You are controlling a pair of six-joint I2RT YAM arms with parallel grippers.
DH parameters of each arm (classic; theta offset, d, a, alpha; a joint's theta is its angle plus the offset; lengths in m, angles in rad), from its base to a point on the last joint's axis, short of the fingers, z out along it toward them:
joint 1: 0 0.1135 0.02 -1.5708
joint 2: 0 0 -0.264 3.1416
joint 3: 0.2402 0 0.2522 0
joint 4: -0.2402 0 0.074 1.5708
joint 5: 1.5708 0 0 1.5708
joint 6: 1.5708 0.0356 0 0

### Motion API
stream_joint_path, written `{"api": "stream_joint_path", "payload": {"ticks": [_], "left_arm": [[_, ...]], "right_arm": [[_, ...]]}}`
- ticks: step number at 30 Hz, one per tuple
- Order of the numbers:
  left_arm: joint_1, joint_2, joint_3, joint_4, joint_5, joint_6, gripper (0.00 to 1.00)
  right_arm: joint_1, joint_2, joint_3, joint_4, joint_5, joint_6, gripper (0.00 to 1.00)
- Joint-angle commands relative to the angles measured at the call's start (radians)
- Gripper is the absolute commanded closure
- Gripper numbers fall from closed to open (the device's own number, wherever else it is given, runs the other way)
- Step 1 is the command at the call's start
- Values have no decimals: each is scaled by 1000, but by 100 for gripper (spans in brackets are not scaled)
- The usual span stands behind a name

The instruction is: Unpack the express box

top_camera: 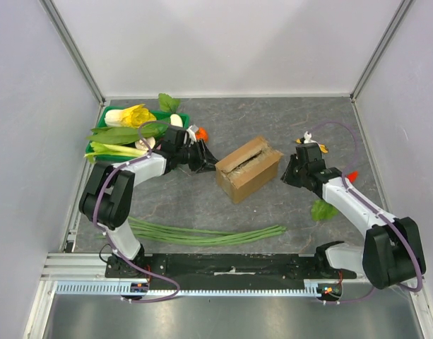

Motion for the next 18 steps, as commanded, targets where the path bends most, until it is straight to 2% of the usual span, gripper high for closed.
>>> {"api": "stream_joint_path", "payload": {"ticks": [1,6,9,10,13,16,18], "left_arm": [[-13,-67,-66,165,90,-76,56],[-27,-132,-112,176,115,-24,57],[-45,-164,-153,206,113,-19,57],[-52,-164,-159,216,118,-19,57],[-78,-167,-159,231,148,5,57],[-81,-188,-130,124,55,45,58],[-81,-211,-93,-16,-92,73,59]], "right_arm": [[16,32,40,169,-90,-37,73],[27,140,110,299,-112,-49,66],[25,213,165,338,-121,-81,55],[27,229,197,339,-124,-94,47],[25,273,245,330,-104,-129,37],[27,270,287,257,-19,-138,32],[27,235,303,176,32,-141,31]]}}
